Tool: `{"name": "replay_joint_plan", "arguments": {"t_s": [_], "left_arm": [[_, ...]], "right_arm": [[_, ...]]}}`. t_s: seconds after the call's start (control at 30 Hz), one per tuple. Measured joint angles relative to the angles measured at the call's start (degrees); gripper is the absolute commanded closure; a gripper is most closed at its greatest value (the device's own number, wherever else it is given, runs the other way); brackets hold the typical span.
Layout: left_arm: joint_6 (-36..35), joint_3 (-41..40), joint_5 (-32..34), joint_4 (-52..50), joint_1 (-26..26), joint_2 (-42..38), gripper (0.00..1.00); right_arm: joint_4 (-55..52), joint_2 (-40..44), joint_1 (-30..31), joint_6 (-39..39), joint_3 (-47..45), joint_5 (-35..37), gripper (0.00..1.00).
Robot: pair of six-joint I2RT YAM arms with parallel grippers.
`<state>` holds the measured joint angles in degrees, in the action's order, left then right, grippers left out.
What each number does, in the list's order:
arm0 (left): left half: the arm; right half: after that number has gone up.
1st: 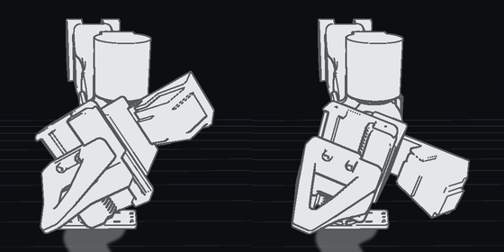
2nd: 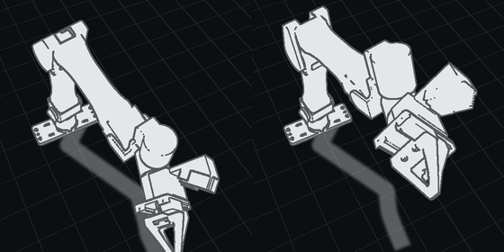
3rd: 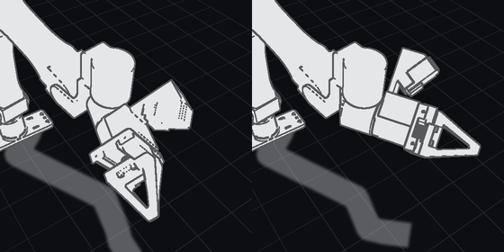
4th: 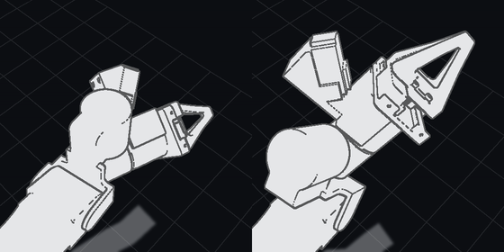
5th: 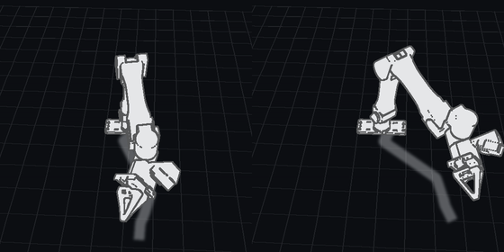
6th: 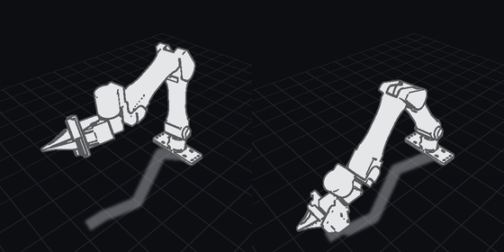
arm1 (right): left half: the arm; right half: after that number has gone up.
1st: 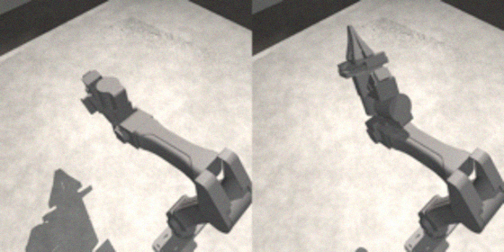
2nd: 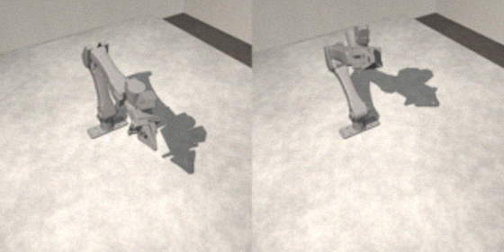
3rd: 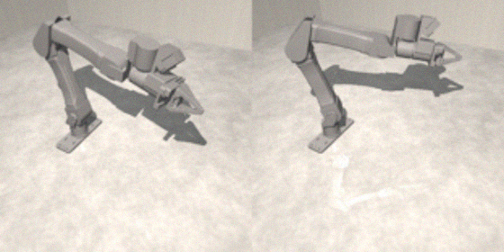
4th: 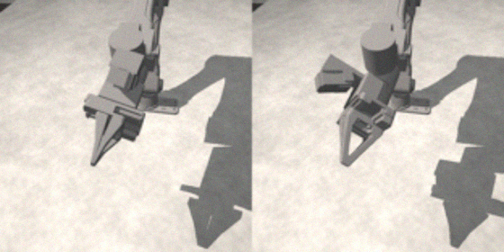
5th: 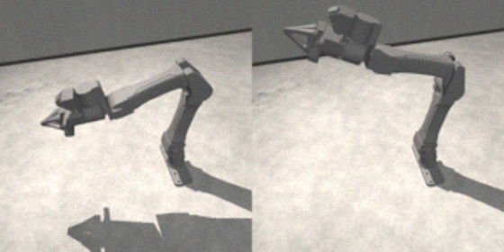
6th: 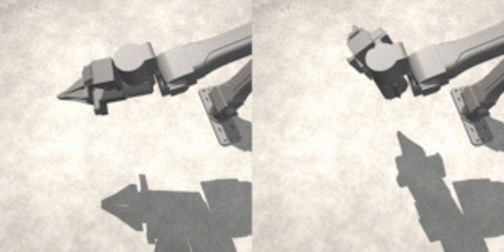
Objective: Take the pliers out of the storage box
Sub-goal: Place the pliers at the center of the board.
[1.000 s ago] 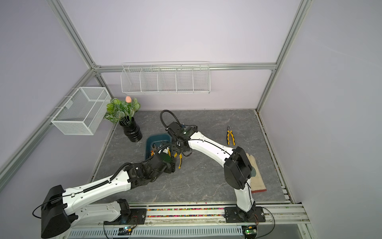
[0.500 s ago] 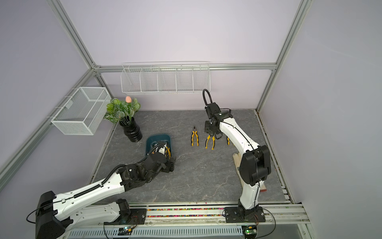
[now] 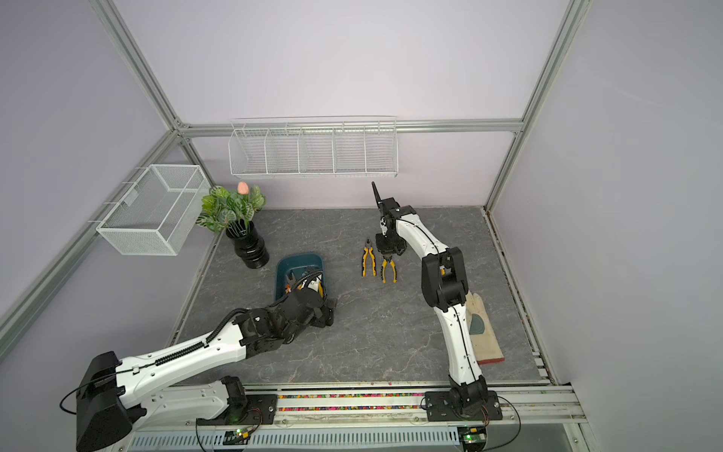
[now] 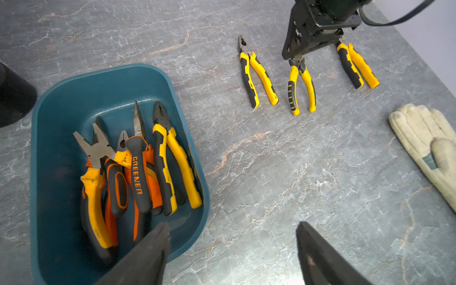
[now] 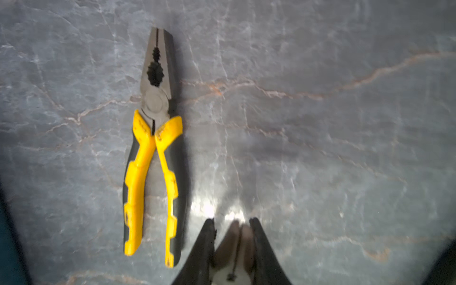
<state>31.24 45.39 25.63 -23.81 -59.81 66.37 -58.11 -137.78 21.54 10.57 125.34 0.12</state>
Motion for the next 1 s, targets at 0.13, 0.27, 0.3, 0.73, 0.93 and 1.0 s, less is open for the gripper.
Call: {"name": "replay_joint_plan", "arguments": {"t_s": [0.13, 0.27, 0.3, 0.73, 0.93, 1.0], "left_arm": [[0.1, 0.2, 0.0, -0.1, 0.0, 1.7, 0.19], [0.2, 0.7, 0.0, -0.3, 0.0, 2.6, 0.19], [0.2, 0.8, 0.1, -0.2, 0.0, 2.6, 0.19], [0.2, 3.0, 1.6, -0.9, 0.0, 4.7, 0.18], [0.2, 3.1, 1.6, -1.0, 0.0, 5.0, 0.18], [0.2, 3.1, 1.6, -1.1, 0.0, 5.0, 0.18]], "right_arm": [[-1.9, -2.8, 0.1, -0.1, 6.1, 1.4, 0.93], [-3.3, -5.4, 0.0, -0.1, 11.0, 3.2, 0.93], [-4.0, -6.4, -0.1, 0.0, 12.5, 3.5, 0.93], [-12.4, -17.2, -0.1, 0.2, 29.0, 4.4, 0.86], [-13.4, -17.2, -0.2, 0.4, 29.3, 4.6, 0.83], [-13.6, -17.2, -0.3, 0.5, 29.3, 4.5, 0.82]]}}
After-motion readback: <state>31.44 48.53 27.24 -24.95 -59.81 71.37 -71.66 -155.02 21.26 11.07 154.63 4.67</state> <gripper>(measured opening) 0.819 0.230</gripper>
